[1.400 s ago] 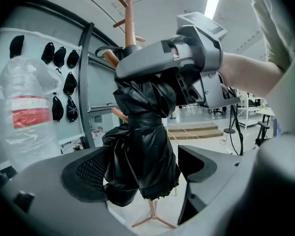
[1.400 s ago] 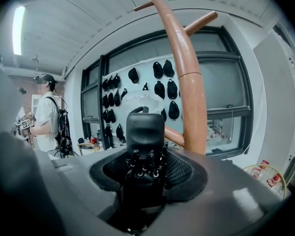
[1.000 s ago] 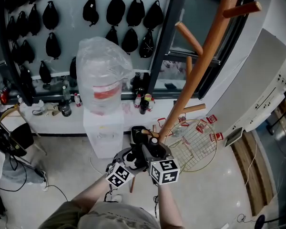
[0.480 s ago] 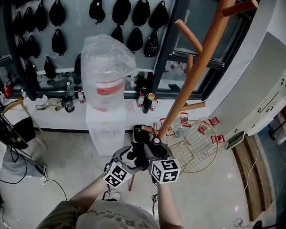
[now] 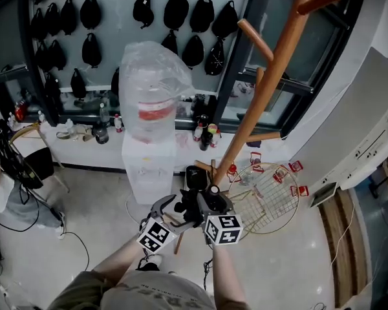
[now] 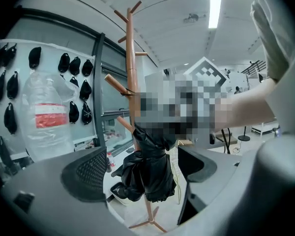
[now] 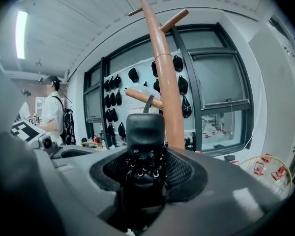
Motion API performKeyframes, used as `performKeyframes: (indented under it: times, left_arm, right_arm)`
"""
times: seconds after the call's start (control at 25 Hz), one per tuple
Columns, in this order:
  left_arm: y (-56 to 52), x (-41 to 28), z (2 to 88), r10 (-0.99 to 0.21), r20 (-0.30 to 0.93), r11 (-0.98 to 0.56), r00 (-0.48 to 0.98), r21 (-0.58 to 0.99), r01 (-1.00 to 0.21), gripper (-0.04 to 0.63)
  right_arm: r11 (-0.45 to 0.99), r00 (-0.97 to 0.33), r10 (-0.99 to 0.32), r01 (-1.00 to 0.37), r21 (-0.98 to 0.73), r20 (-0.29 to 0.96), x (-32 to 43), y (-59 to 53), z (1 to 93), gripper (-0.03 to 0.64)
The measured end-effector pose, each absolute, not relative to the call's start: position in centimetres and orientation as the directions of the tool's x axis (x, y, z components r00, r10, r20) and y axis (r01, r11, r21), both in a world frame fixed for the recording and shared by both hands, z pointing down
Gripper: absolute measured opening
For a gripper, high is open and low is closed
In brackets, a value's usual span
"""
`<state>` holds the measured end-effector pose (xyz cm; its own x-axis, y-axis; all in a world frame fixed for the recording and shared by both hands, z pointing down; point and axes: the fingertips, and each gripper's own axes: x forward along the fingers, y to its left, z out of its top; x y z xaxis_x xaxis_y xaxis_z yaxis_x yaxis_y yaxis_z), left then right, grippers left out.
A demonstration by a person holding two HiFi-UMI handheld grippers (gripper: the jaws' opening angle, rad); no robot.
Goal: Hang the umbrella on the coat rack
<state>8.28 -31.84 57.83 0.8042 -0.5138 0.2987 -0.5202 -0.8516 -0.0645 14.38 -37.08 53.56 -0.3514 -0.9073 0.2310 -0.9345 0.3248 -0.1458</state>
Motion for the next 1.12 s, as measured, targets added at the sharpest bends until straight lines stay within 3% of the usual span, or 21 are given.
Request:
performKeyframes:
  times: [0.6, 1.12]
  left_arm:
    - [-29.4, 6.2, 55.7, -0.629, 0.253, -0.767, 0.735, -0.043, -0.641, 0.436]
    - [-28.4, 6.4, 56.3, -0.644, 0.266, -0.750, 0.717, -0.038, -0.660, 0.436]
  right_arm:
    - [0.353, -0.381, -0.903, -0.921, -0.162, 0.198, 15.0, -36.9, 57.1, 0.198]
    - [0.349, -0.383, -0.898, -0.920, -0.180, 0.218, 15.1, -37.5, 58.0, 0.199]
